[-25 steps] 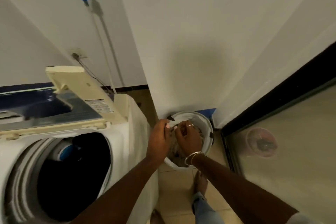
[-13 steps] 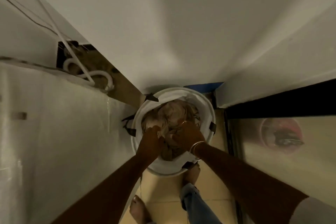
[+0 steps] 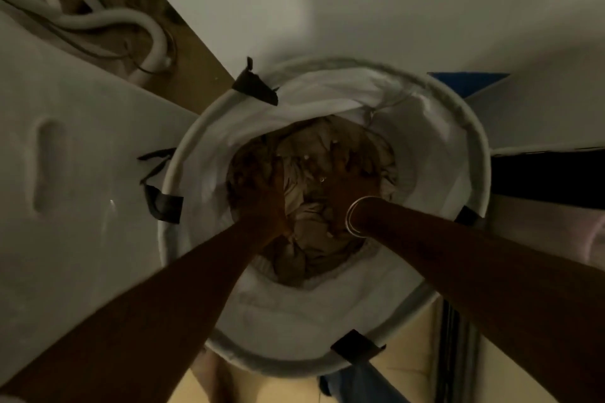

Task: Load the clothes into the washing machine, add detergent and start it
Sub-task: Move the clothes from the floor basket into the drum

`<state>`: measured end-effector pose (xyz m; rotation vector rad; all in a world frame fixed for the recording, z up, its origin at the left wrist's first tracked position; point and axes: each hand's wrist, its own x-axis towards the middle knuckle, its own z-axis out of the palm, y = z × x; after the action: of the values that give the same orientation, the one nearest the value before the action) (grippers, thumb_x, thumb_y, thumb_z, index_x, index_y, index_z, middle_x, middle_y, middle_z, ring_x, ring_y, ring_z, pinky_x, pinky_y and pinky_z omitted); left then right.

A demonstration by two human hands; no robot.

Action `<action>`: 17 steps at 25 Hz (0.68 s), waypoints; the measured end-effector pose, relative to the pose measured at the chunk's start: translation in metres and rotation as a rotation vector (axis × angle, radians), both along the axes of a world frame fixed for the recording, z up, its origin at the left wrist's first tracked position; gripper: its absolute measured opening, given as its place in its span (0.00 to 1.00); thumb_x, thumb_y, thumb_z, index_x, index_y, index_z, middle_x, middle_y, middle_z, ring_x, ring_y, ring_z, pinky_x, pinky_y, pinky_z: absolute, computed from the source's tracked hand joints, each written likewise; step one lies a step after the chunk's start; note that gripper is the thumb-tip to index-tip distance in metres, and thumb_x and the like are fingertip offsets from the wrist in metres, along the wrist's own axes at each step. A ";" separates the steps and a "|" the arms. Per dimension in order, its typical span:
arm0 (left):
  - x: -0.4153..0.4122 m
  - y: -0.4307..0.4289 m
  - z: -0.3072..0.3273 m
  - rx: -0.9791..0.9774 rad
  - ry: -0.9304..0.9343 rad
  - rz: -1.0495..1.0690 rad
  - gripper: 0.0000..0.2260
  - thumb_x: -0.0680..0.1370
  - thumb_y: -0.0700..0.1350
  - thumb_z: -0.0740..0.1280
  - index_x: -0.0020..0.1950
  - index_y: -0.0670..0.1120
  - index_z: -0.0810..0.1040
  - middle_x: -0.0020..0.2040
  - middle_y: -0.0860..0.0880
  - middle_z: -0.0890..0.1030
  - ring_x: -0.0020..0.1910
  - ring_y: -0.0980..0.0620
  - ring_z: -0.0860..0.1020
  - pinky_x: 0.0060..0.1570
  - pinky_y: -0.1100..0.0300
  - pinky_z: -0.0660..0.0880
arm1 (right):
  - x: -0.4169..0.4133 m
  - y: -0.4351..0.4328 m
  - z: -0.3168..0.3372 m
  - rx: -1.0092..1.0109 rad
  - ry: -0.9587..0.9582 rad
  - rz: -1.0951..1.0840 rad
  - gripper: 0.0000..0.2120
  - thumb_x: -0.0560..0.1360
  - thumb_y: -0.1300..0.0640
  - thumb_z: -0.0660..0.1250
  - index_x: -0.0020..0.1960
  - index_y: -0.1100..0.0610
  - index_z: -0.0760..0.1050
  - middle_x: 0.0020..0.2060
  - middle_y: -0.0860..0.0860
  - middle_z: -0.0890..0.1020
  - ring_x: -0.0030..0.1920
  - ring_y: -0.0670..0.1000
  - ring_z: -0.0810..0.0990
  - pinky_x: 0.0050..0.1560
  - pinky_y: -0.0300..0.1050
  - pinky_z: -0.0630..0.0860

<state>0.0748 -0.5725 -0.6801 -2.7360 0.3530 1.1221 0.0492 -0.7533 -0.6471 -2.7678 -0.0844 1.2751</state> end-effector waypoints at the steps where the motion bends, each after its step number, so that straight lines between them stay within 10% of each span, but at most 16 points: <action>1: 0.002 0.001 -0.010 -0.020 -0.078 -0.011 0.67 0.59 0.67 0.78 0.79 0.53 0.31 0.79 0.34 0.43 0.77 0.29 0.51 0.72 0.32 0.58 | -0.003 0.004 0.000 -0.021 -0.065 0.022 0.61 0.64 0.36 0.75 0.78 0.40 0.33 0.78 0.62 0.38 0.76 0.72 0.44 0.70 0.77 0.51; 6: 0.024 0.019 -0.022 -0.142 -0.123 -0.039 0.47 0.74 0.53 0.73 0.82 0.43 0.46 0.81 0.38 0.53 0.79 0.37 0.55 0.78 0.45 0.54 | -0.006 0.009 -0.011 0.105 -0.091 -0.245 0.39 0.79 0.49 0.63 0.81 0.47 0.41 0.75 0.62 0.61 0.68 0.67 0.71 0.64 0.63 0.71; 11: 0.029 0.017 0.013 -0.376 -0.028 0.158 0.23 0.76 0.41 0.70 0.70 0.36 0.73 0.68 0.35 0.75 0.69 0.36 0.72 0.71 0.47 0.65 | -0.004 0.001 0.007 0.061 -0.206 -0.280 0.15 0.78 0.52 0.64 0.62 0.56 0.76 0.57 0.56 0.81 0.57 0.61 0.81 0.54 0.56 0.78; 17: -0.001 0.001 0.126 -0.571 -0.136 0.226 0.20 0.76 0.48 0.70 0.66 0.40 0.78 0.62 0.39 0.80 0.61 0.39 0.78 0.62 0.46 0.75 | -0.017 0.004 0.080 0.254 -0.260 -0.799 0.23 0.73 0.45 0.58 0.61 0.57 0.78 0.63 0.60 0.76 0.62 0.64 0.75 0.63 0.53 0.71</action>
<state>0.0734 -0.5715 -0.5543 -3.4073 0.4045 0.9927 0.0323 -0.7495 -0.5673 -2.3184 0.7082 0.6401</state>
